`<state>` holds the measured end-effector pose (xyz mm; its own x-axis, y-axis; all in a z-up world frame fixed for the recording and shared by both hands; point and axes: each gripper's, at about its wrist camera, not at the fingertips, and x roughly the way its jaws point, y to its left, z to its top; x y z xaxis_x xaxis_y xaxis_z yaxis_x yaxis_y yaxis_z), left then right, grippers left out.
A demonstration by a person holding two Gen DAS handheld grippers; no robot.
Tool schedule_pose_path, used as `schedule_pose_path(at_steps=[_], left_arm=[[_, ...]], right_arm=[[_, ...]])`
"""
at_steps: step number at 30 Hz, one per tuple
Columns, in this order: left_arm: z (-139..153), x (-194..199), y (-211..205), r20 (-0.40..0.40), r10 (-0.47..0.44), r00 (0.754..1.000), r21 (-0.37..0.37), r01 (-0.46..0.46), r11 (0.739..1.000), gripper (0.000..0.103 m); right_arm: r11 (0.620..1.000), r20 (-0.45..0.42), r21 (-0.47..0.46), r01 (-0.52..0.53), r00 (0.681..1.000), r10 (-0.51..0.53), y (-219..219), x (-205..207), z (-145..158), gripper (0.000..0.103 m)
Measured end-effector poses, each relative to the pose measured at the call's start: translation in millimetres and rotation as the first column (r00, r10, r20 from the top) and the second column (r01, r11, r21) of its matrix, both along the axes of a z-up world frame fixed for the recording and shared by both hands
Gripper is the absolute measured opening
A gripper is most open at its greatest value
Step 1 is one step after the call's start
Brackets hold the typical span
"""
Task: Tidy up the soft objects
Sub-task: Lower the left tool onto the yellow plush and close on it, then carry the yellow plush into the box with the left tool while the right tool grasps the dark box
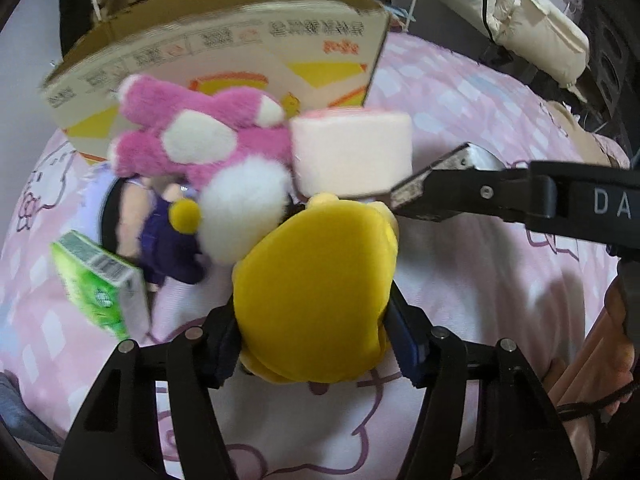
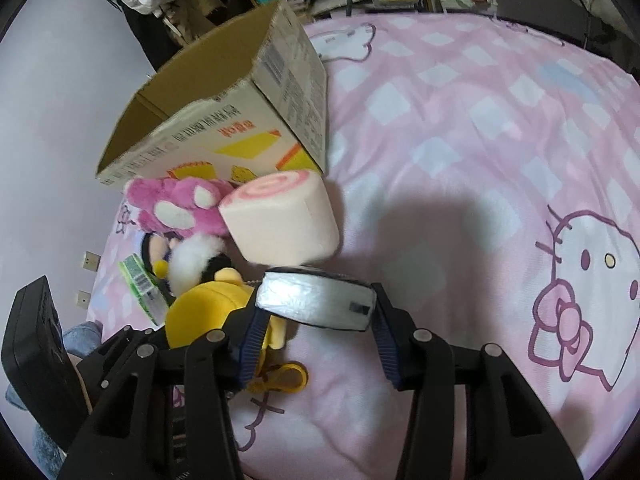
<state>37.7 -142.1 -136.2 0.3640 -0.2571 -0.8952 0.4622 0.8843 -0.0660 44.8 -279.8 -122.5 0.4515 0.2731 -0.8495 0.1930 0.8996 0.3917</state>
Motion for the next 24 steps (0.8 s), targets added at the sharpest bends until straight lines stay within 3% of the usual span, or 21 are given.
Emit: schedule_pose_path(at_steps=[8,13,19,24], left_arm=[[33.4,-9.4,29.8,0.110,0.061,0.992,-0.005,-0.061,0.998,0.062],[63.8,-16.6,49.1,0.230,0.110,0.967,-0.031,-0.106,0.994,0.063],[95.1,-17.2,64.2,0.342,0.151,0.928,-0.086,-0.129,0.988,0.063],[120.0,-15.1,70.0,0.418,0.155,0.895,-0.084,-0.132,0.988,0.063]], right_arm=[[0.999,0.123,-0.035,-0.007,0.992,0.011,3.9,-12.9,24.5,0.051],[0.997,0.220,-0.072,-0.014,0.975,0.030,13.3,-20.3,44.4,0.051],[0.990,0.385,-0.137,0.008,0.922,0.046,22.1,-33.3,75.9,0.050],[0.985,0.480,-0.172,0.021,0.875,0.065,24.6,-35.4,97.0,0.050]])
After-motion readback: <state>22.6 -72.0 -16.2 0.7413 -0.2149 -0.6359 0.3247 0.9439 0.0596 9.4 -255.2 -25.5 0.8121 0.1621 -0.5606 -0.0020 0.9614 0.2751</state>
